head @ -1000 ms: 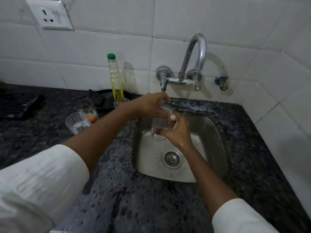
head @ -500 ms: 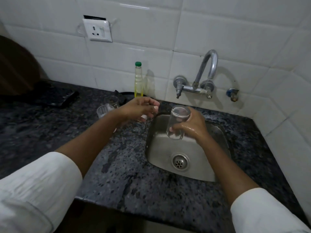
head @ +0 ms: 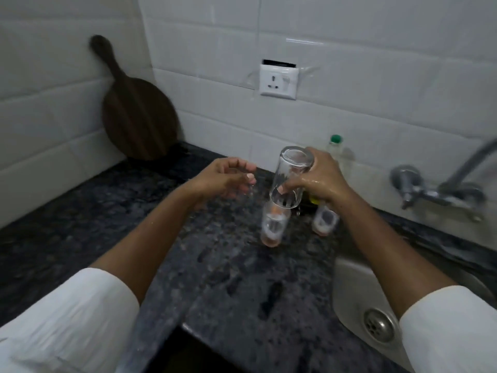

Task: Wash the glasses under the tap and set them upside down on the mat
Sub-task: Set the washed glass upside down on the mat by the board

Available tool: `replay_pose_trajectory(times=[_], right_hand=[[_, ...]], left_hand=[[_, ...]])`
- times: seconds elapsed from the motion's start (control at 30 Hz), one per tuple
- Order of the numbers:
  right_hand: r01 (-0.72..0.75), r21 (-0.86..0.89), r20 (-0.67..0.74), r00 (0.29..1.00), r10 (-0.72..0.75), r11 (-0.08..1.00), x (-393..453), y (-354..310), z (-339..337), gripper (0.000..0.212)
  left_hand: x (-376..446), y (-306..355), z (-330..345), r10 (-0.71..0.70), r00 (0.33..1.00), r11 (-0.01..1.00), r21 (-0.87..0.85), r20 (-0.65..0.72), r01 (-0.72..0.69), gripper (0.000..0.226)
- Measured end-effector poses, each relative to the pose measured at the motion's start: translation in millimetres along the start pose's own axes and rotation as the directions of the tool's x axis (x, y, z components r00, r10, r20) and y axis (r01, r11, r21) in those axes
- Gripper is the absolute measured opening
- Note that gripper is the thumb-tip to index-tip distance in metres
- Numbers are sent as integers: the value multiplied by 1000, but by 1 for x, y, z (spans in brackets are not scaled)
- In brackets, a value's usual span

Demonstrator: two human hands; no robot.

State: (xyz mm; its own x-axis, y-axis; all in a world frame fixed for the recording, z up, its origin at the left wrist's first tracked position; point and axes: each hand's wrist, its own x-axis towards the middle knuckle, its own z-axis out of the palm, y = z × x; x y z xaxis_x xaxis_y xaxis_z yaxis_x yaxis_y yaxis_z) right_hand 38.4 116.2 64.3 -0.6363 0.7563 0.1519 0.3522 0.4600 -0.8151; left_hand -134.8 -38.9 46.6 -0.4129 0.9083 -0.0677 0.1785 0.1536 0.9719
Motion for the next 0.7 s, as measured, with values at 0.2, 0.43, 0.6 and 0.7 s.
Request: replay_pose_trajectory(times=[0.2, 0.43, 0.6, 0.7], right_hand=[[73, -50, 113, 991, -67, 996, 99, -45, 125, 62], [82, -31, 80, 994, -79, 996, 204, -55, 266, 65], [105, -45, 67, 993, -102, 994, 248, -46, 332, 70], [103, -70, 79, 992, -97, 992, 263, -36, 361, 71]], left_hand=[[30, -57, -136, -71, 981, 997, -3, -180, 72, 20], [75, -126, -253, -157, 940, 987, -89, -303, 136, 13], [103, -157, -282, -201, 938, 978, -114, -282, 175, 17], [115, -170, -287, -216, 939, 975, -103, -266, 195, 19]])
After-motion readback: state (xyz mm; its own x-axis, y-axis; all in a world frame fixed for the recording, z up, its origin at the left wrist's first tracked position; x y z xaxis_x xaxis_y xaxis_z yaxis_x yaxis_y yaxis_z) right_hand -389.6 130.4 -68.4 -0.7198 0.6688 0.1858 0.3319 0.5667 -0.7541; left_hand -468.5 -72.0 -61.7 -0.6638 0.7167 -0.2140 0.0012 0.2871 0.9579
